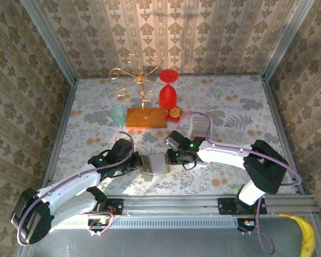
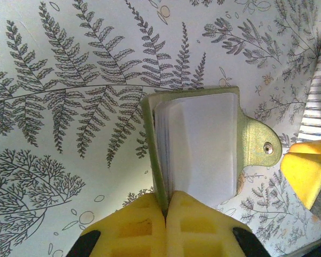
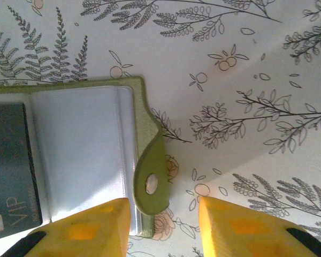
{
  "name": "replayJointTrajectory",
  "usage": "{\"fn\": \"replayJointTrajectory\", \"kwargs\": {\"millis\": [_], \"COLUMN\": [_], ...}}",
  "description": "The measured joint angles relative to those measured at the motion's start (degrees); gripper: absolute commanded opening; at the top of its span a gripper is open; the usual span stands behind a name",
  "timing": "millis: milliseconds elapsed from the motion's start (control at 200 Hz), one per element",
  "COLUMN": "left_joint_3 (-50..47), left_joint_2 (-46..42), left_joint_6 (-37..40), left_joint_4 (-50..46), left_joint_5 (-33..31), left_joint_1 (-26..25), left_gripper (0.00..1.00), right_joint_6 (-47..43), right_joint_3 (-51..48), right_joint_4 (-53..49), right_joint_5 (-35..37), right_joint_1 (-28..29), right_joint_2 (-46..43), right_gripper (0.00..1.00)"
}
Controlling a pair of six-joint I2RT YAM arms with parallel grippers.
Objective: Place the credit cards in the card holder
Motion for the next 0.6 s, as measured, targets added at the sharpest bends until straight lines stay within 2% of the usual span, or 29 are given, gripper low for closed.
{"fn": "replayJointTrajectory", "kwargs": {"millis": [75,220,410,510,600], "left_joint_3": [0.22,0.57,0.59,0.59,0.61], "left_joint_2": [0.00,0.00,0.04,0.04,0.04], "left_joint_6": [0.20,0.39,0.61,0.66,0.81], "left_joint_4": [-0.57,-1.27,-1.27,-1.29,-1.29], "left_joint_5": [0.00,-0.13,-0.13,-0.13,-0.13], "left_joint_1": [0.00,0.00,0.00,0.00,0.00], "left_gripper": [0.00,0.00,0.00,0.00,0.00], "right_joint_6": [-0.07,-0.15,-0.20,-0.22,-0.37], "right_joint_3": [0.37,0.39,0.39,0.42,0.46], "right_joint_4": [0.31,1.20,2.56,3.10,3.30], "right_joint_5": [-0.33,-0.87,-1.36,-1.84,-2.25], "right_joint_1": [0.00,0.00,0.00,0.00,0.00], "right_joint_2": [0.68,1.09,1.16,1.60,2.62], "right_gripper": [0.30,0.36,0.35,0.27,0.24]}}
